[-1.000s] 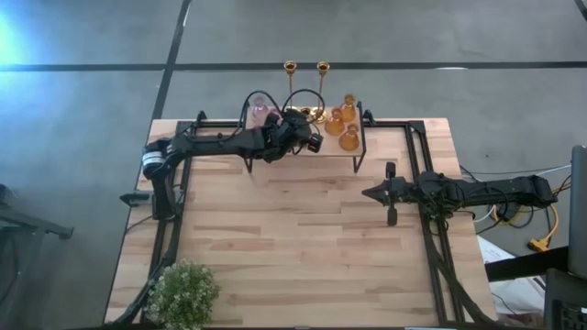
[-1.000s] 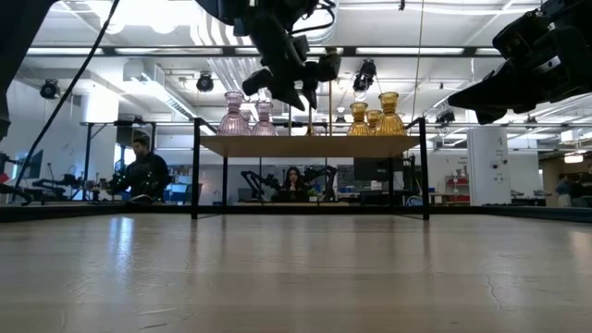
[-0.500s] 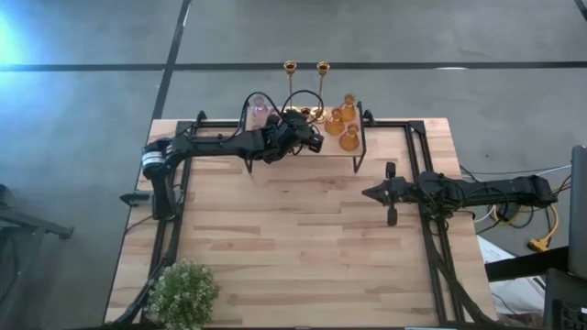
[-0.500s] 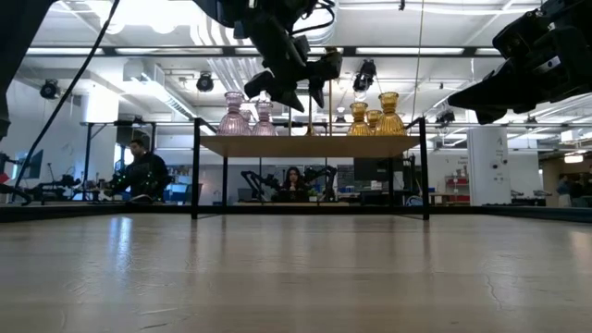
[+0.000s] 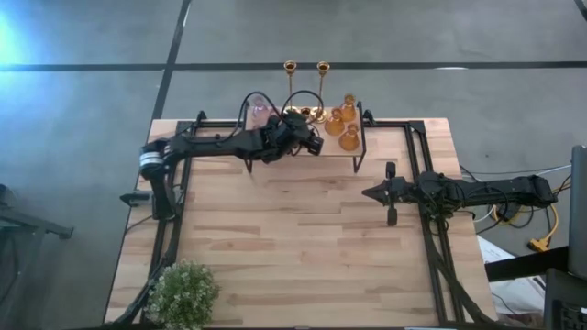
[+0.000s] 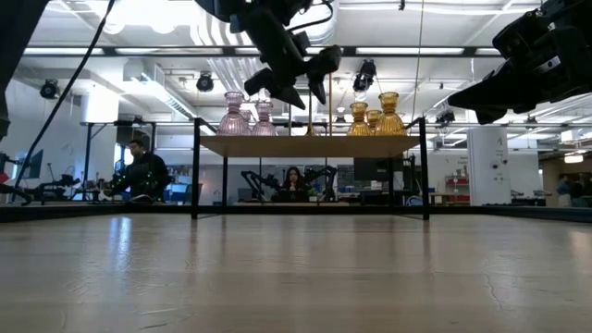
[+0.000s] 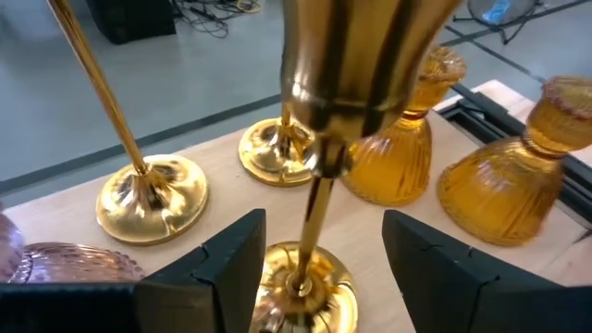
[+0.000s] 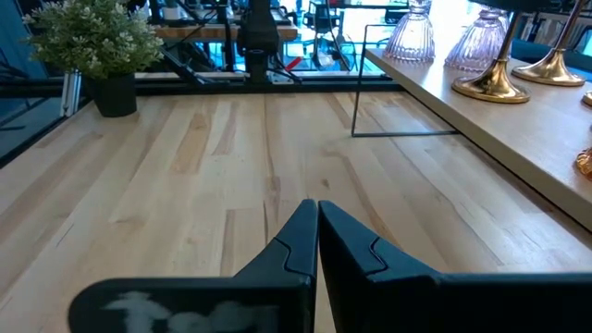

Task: Pick & Place candle stick holders
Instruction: Return to Home Position

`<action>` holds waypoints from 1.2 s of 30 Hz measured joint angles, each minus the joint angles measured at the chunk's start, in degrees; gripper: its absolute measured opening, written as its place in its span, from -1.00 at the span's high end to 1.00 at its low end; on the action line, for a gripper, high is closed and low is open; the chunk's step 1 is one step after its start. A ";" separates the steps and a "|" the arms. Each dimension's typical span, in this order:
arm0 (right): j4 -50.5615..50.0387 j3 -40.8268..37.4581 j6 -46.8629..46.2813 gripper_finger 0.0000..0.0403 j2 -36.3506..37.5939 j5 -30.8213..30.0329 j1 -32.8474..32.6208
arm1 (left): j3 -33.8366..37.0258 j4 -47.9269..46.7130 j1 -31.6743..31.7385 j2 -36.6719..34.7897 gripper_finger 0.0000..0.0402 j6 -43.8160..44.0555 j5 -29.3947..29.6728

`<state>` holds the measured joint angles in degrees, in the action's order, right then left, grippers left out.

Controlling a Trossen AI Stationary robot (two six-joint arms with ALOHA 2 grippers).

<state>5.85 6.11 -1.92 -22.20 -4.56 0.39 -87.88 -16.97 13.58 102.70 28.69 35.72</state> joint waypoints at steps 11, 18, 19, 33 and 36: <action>-0.02 0.00 -0.01 0.96 -0.01 0.00 0.01 | -0.07 -6.03 -1.26 -3.79 -0.11 3.02 -3.13; -0.02 0.00 0.01 0.96 0.00 0.00 0.01 | -0.07 -6.27 -2.91 -7.26 -0.11 4.07 -13.48; 0.00 0.00 0.01 0.96 -0.01 0.00 0.00 | -0.07 -6.53 -3.23 -8.04 -0.11 3.59 -15.48; 1.63 0.02 -3.82 0.96 -0.01 -8.91 0.04 | -0.04 -7.90 -9.64 -22.58 0.28 -12.16 -27.64; 1.65 0.02 -3.27 0.96 -0.01 -8.99 0.04 | -0.02 -8.54 -9.64 -26.10 0.47 -12.79 -29.99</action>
<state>7.50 6.13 -5.19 -22.22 -13.55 0.43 -87.90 -25.51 3.95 76.60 15.90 5.72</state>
